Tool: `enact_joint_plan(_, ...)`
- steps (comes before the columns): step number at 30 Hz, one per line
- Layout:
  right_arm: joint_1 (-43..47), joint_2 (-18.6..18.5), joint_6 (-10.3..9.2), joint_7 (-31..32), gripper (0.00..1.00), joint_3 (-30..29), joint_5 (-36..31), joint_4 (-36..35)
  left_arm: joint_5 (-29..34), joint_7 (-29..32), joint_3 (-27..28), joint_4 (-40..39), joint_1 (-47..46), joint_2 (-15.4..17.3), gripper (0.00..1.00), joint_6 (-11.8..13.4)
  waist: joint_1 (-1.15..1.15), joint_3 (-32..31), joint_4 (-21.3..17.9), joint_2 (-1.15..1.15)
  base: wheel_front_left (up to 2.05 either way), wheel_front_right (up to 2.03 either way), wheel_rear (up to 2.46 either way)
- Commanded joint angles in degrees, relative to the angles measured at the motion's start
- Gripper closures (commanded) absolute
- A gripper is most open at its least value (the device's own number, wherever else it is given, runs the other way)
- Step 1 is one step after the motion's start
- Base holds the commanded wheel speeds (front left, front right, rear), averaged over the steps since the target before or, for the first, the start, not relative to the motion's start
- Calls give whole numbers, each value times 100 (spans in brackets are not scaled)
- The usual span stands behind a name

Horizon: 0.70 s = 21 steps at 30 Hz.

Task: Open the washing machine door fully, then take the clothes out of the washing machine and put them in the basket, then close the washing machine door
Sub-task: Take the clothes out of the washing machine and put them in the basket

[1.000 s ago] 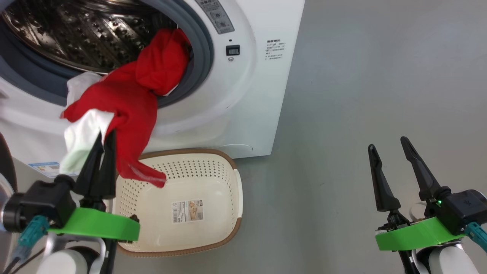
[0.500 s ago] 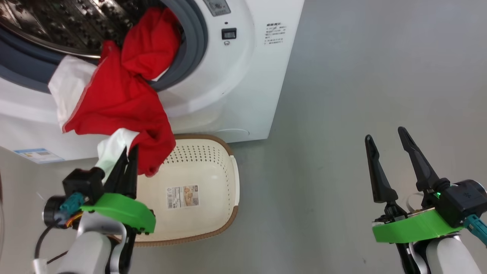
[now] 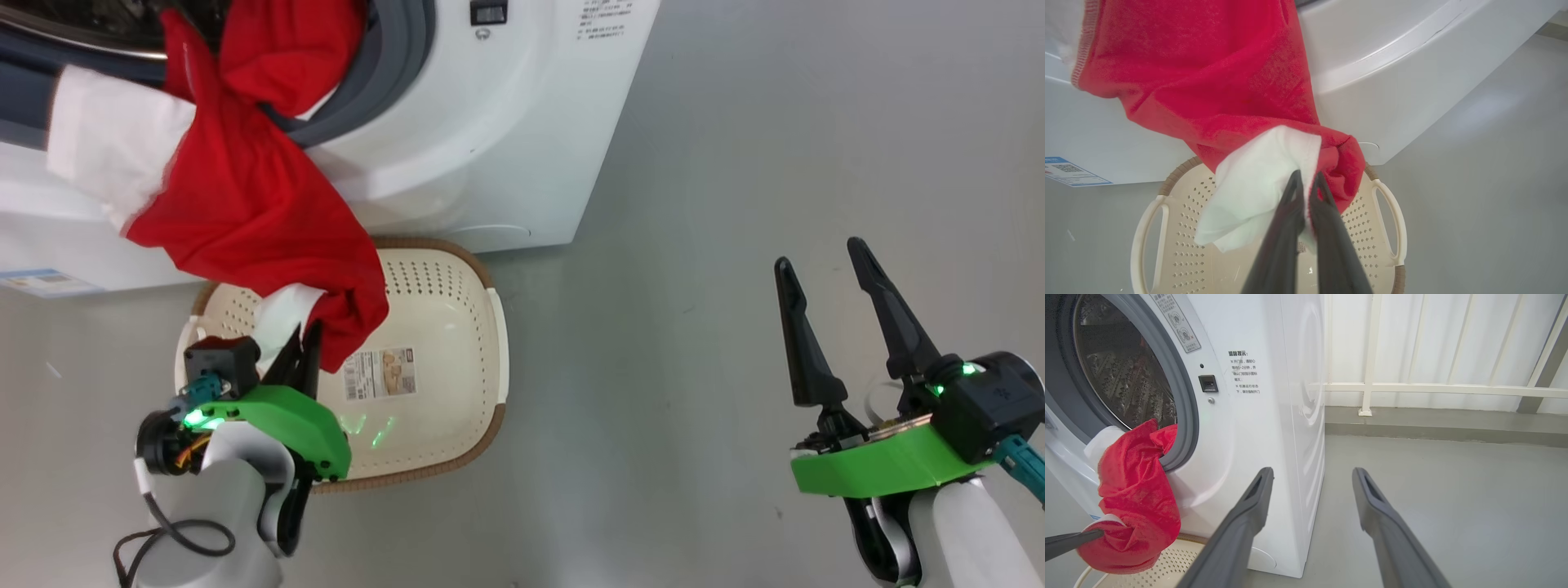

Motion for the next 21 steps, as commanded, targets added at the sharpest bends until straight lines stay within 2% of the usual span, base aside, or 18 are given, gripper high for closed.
enact_joint_plan(1, -120, -39, 35, -36, 0, 160, 67, -152, -53, -73, 126, 35, -126, 119, 100, -41, 0, 148, -25, 0, 0, 0, 0)
enact_joint_plan(7, -260, -39, 35, -36, 0, 253, 91, -154, -59, -152, 107, 899, -530, -17, 100, -165, 0, 456, -93, 0, 0, 0, 0)
enact_joint_plan(14, -378, -39, 35, -36, 0, 321, 125, -154, -107, -181, 187, 1644, -804, -72, 100, -185, 0, 683, -197, 0, 0, 0, 0)
enact_joint_plan(21, -473, -39, 35, -36, 0, 379, 158, -144, -171, -186, 367, 1900, -891, -9, 100, -113, 0, 834, -322, 0, 0, 0, 0)
